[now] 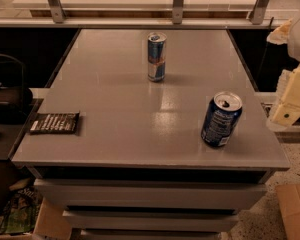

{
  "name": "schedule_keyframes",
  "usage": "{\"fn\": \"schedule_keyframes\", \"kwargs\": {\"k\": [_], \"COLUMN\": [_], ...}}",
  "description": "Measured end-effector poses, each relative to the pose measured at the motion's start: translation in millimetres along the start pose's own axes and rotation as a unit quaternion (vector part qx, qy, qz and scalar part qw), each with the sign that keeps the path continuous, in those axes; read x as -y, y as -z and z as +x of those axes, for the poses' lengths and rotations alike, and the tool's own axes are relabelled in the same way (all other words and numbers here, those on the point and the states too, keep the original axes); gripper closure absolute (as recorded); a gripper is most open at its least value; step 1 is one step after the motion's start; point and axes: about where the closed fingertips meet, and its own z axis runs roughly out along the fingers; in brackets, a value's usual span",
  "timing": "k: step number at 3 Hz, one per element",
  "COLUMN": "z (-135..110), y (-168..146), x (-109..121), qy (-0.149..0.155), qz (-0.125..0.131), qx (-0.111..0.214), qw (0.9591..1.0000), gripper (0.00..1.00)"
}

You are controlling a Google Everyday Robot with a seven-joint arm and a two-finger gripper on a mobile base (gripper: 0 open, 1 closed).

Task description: Move redbull can near rxbar chocolate

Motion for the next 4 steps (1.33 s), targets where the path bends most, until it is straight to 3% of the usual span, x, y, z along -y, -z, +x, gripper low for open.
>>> {"fn": "schedule_keyframes", "kwargs": {"k": [2,4], "z": [-3.8,-22.0], "y": [-1.0,-20.6], "x": [7.2,44.7], "qy": [-0.003,-0.008], "qz": [0.006,0.014], "qx": [0.013,0.047], "qw": [0.9999,0.9988], "gripper": [0.0,0.0]}}
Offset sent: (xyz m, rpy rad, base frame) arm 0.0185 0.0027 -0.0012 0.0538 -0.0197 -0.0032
